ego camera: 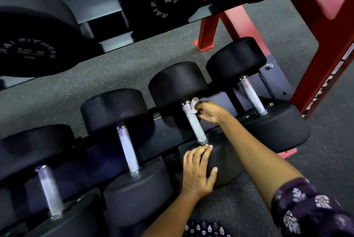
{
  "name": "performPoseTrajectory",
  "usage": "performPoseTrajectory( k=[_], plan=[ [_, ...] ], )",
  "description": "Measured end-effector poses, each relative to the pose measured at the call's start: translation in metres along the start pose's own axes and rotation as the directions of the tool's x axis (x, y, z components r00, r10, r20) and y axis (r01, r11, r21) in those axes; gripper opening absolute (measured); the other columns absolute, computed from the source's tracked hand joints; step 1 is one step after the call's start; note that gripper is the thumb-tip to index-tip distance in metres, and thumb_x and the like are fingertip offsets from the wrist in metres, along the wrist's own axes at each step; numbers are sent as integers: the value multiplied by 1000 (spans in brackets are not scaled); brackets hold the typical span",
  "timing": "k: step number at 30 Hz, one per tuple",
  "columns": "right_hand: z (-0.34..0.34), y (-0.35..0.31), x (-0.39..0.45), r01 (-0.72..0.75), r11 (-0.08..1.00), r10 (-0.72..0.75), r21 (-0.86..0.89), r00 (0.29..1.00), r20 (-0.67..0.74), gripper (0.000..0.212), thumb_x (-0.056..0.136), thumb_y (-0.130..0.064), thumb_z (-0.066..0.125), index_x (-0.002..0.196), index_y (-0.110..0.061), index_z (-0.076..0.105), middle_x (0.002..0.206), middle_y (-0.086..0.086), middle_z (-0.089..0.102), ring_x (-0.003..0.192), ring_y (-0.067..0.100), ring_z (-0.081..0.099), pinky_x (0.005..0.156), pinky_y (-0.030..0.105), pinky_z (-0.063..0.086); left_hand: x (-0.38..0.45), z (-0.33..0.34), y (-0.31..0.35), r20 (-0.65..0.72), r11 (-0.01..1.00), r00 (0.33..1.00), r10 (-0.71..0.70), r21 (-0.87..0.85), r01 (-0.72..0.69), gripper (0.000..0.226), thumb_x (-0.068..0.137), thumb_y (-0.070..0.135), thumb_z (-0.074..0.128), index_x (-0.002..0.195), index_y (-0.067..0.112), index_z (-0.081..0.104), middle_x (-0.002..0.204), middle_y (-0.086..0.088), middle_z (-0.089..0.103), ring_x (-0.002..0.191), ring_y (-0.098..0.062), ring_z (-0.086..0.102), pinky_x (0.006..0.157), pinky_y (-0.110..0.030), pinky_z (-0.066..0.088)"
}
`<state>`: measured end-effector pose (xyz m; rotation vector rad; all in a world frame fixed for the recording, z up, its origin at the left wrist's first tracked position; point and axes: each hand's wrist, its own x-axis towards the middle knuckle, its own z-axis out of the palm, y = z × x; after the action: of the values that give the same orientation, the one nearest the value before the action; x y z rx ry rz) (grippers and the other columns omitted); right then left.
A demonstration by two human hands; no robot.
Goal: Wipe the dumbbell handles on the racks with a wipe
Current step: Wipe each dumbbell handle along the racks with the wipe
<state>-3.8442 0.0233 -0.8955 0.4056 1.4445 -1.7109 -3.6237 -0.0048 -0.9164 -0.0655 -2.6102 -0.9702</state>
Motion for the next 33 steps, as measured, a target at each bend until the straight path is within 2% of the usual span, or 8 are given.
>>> performPoseTrajectory(
  k=[2, 7, 13, 16, 19, 24, 29, 33],
  plan=[
    [9, 3, 0, -48, 999, 49, -26, 997, 60, 26, 95, 4, 30, 96, 2, 56, 96, 15, 59, 85, 25, 63, 79, 30, 51, -1, 0, 0, -2, 1000, 1000, 3, 1, -3, 52, 99, 46, 28, 138, 14, 43, 133, 0, 47, 115, -20, 50, 98, -37, 36],
    [-12, -2, -2, 56, 977, -69, -207, 996, -55, 26, 90, 7, 43, 75, -10, 57, 56, -1, 61, 55, 10, 56, 56, 16, 45, -1, 0, 1, -3, 1000, 1000, 7, -7, -7, 52, 99, 46, 29, 137, 14, 44, 133, 0, 47, 115, -19, 50, 97, -37, 37],
    [11, 3, 8, -60, 998, 58, 20, 993, 106, 33, 98, -5, 27, 85, -2, 58, 73, 9, 66, 63, 19, 66, 67, 29, 56, -1, 0, 0, -16, 1000, 1000, 7, 3, -7, 53, 99, 47, 28, 137, 14, 44, 133, 0, 48, 115, -20, 50, 98, -36, 35],
    [0, 2, 5, 16, 984, -26, -176, 998, -53, 27, 92, 7, 36, 80, -6, 57, 70, 8, 56, 55, 11, 55, 50, 18, 44, -1, 1, 1, -17, 1000, 1000, 10, 0, -10, 52, 99, 47, 28, 137, 14, 44, 133, 0, 48, 115, -20, 50, 98, -37, 36],
    [4, 4, 9, 81, 986, -114, -148, 968, -223, 32, 85, 17, 42, 65, -7, 49, 55, 5, 47, 39, 5, 43, 36, 15, 31, 0, 1, 0, -11, 1000, 1000, 7, -8, -7, 52, 99, 47, 27, 137, 14, 44, 133, 0, 47, 115, -19, 50, 97, -36, 36],
    [13, -1, 12, 41, 987, -67, -156, 984, -165, 36, 89, 12, 37, 65, -11, 48, 46, -4, 55, 55, 8, 46, 37, 12, 37, 0, 1, 0, -19, 1000, 1000, 5, -10, -5, 53, 99, 47, 27, 137, 14, 44, 133, 0, 47, 117, -18, 48, 101, -33, 32],
    [9, -13, 2, 149, 966, -208, -211, 932, -296, 37, 85, 16, 40, 59, -9, 46, 30, -10, 43, 26, -1, 35, 31, 10, 24, 1, 0, 1, -14, 1000, 1000, 8, -16, -8, 53, 99, 48, 26, 137, 14, 44, 133, 0, 47, 116, -18, 49, 100, -33, 33],
    [35, -3, 0, 57, 972, -96, -226, 981, -167, 37, 86, 16, 36, 61, -9, 46, 60, 5, 61, 61, 14, 60, 36, 12, 42, -1, 0, 0, -23, 1000, 1000, 4, -5, -4, 53, 99, 47, 27, 137, 13, 44, 132, -2, 48, 116, -19, 49, 98, -35, 36]
  ],
)
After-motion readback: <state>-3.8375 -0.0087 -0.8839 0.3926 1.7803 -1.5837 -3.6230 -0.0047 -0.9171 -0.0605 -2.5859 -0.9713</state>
